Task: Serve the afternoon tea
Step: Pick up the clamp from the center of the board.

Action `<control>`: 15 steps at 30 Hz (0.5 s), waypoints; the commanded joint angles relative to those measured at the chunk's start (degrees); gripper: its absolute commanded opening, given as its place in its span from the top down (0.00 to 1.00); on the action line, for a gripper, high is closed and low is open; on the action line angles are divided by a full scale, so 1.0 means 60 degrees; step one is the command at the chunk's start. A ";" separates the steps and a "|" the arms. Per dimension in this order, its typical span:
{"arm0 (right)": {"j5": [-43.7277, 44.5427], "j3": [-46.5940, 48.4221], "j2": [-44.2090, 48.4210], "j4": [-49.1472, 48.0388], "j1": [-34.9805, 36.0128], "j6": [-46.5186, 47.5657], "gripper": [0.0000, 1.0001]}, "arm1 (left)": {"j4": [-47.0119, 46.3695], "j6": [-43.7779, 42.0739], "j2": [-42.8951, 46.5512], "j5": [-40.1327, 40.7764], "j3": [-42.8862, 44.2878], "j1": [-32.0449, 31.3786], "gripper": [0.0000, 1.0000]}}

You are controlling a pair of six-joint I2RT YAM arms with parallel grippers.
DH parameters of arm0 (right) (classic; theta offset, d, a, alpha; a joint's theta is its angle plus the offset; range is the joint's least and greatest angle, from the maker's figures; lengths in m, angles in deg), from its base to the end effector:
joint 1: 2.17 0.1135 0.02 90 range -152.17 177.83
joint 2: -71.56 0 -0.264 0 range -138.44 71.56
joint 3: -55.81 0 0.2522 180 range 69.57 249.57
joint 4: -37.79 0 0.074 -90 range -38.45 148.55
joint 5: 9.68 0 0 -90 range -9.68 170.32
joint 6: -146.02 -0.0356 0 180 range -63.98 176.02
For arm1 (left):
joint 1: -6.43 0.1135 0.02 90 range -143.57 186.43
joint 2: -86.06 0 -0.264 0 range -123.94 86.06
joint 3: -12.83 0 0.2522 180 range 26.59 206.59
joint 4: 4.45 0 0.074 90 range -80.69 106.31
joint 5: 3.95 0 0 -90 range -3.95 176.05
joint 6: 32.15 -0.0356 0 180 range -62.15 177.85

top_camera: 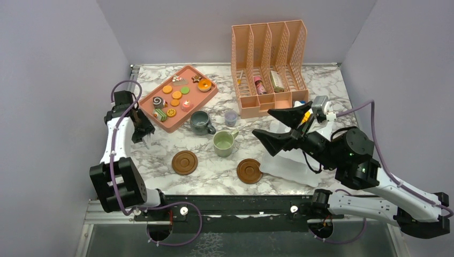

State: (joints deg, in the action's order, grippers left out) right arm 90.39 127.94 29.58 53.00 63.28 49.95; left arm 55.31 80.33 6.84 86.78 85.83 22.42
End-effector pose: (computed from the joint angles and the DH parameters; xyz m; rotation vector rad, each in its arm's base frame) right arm 0.0668 0.1313 0.4449 -0.5407 1.2647 0.9419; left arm 0.2555 0.0737 0.2454 -0.9003 2.5691 -0.0155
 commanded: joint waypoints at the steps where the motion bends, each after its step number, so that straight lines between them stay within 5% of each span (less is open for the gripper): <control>1: 0.0062 0.0057 -0.0166 -0.0002 -0.0010 -0.0152 0.11 | 0.0566 -0.0264 0.0313 -0.0843 0.0752 -0.0033 0.50; 15: -0.0078 0.0253 -0.0610 0.0127 -0.0010 -0.0322 0.11 | 0.0836 -0.0570 0.1120 -0.0313 0.1312 -0.0028 0.56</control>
State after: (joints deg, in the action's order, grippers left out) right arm 90.34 127.96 26.06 53.40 63.28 48.49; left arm 59.22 78.14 10.10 83.76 90.05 22.42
